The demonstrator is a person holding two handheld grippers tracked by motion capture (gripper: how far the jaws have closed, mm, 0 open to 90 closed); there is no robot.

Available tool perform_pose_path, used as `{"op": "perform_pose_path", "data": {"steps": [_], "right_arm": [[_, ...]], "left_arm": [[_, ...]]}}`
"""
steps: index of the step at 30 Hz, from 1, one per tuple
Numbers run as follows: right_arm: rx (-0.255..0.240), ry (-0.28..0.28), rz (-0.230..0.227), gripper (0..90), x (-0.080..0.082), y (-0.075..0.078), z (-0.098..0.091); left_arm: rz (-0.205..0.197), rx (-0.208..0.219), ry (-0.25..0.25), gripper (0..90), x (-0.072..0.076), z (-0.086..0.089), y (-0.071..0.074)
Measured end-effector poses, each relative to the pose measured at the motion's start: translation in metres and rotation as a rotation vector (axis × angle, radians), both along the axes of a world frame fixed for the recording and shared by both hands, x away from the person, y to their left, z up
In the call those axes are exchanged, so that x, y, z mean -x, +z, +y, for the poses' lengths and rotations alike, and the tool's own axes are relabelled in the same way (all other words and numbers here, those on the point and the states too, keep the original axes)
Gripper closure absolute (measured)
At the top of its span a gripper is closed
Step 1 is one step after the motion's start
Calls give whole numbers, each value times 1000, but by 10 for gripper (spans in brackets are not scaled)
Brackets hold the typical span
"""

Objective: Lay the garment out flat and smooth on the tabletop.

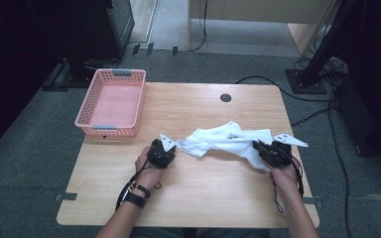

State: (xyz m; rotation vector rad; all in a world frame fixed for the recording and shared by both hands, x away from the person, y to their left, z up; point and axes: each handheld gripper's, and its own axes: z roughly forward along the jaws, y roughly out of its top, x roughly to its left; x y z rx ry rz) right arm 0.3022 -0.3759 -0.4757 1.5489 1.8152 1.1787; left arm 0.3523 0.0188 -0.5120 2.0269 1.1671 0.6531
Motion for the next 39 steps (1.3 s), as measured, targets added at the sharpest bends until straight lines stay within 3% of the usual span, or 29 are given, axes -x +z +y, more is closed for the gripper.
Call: {"op": "perform_pose_path", "data": {"steps": [2, 3, 4, 5, 7, 9, 12, 15, 18, 22, 26, 31, 36, 37, 39], "right_arm": [[-39, -10, -8, 727, -1, 1, -4], [-53, 41, -12, 690, 2, 3, -1], [-53, 41, -12, 690, 2, 3, -1], [-39, 58, -22, 683, 3, 4, 1], [-20, 125, -40, 640, 7, 8, 11], [-11, 139, -40, 629, 8, 9, 13], [64, 183, -34, 600, 10, 6, 25], [105, 198, -7, 579, 11, -3, 30], [96, 196, 1, 569, 12, -5, 26], [107, 218, 11, 536, 14, -8, 20], [115, 237, 28, 521, 16, -10, 19], [143, 289, 25, 490, 18, -13, 29], [211, 393, 29, 459, 20, -17, 51], [221, 403, 29, 456, 19, -18, 53], [218, 419, 26, 456, 18, -17, 55]], "left_arm": [[-5, 44, 51, 696, -3, 9, 6], [-17, 83, 38, 628, 0, 9, 10], [-24, 108, 11, 628, 3, 7, 12], [-24, 126, -49, 606, 9, 0, 14], [-17, 133, -136, 512, 17, -18, 13], [-5, 136, -194, 500, 24, -36, 10], [2, 120, -257, 456, 31, -69, 4], [-8, 50, -307, 414, 34, -100, -4], [-16, -14, -251, 487, 27, -111, -8], [-15, -17, -201, 694, 15, -98, -8], [14, 18, -146, 791, 2, -72, -8], [24, 25, -45, 803, -12, -27, -7], [48, 82, 96, 755, -21, 18, -6], [47, 98, 96, 730, -20, 23, -6], [37, 158, 37, 646, -13, 24, -4]]}}
